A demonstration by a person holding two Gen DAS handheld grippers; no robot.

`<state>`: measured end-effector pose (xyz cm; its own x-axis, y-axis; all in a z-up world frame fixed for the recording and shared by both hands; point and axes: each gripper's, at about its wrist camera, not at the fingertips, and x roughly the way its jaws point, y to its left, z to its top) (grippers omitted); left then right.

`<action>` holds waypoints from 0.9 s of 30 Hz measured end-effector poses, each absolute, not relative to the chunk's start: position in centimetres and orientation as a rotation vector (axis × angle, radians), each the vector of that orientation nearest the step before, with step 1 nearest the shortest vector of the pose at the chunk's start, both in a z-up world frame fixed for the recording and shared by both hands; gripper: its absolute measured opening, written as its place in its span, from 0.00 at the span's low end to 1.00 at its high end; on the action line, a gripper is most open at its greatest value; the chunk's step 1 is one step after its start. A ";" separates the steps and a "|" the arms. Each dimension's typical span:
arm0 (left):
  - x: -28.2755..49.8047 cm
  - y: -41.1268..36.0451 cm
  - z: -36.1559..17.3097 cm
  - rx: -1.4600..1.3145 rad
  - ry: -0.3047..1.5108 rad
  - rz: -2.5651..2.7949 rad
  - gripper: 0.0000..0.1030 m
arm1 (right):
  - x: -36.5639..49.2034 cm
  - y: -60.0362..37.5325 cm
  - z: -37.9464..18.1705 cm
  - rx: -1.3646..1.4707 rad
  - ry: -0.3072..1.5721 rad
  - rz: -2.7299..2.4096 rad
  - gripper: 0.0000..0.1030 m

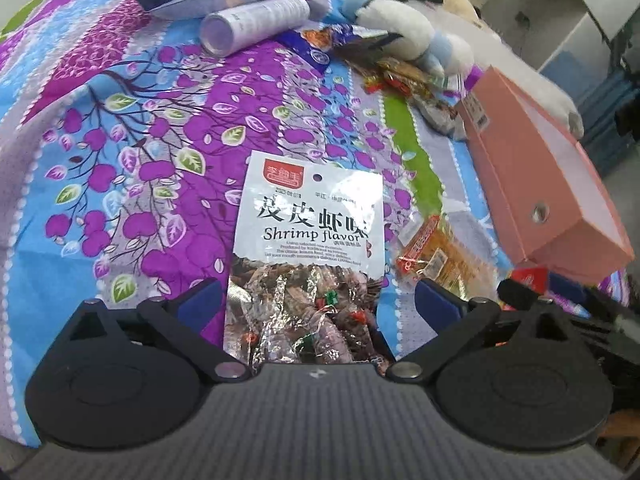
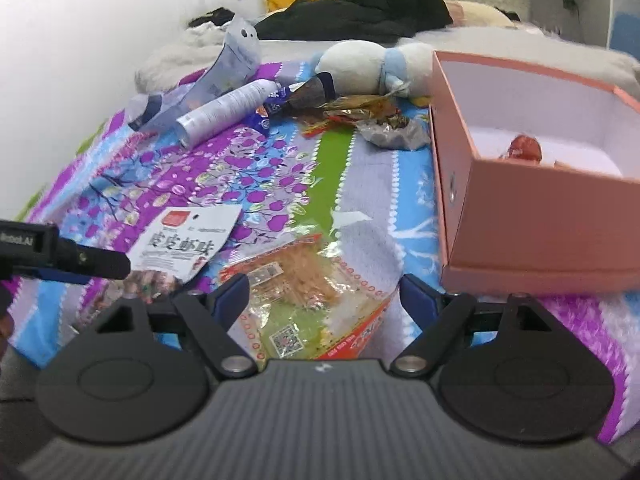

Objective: Organize snacks
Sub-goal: 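Grasp the Shrimp flavor bag with the left gripper while the right grasps the clear pastry bag, then carry the Shrimp flavor bag and pastry bag with both grippers over the pink box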

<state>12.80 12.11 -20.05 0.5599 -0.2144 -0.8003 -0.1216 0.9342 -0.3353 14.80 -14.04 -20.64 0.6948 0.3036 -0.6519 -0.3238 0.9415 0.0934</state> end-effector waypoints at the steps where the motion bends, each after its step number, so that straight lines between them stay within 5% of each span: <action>1: 13.0 11.9 -20.1 -0.361 0.989 -0.056 1.00 | 14.9 -14.1 -20.6 -0.034 0.718 0.351 0.88; 9: 13.4 11.6 -21.0 -0.320 1.023 -0.049 1.00 | 14.7 -14.9 -19.5 -0.061 0.632 0.327 0.89; 27: 15.3 10.3 -22.9 -0.224 1.059 -0.060 1.00 | 18.1 -10.1 -25.6 -0.224 0.768 0.557 0.90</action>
<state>15.29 10.30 -22.95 0.4902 -0.1562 -0.8575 -0.0588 0.9756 -0.2114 18.09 -10.10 -25.65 0.5844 0.3932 -0.7098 -0.5521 0.8337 0.0072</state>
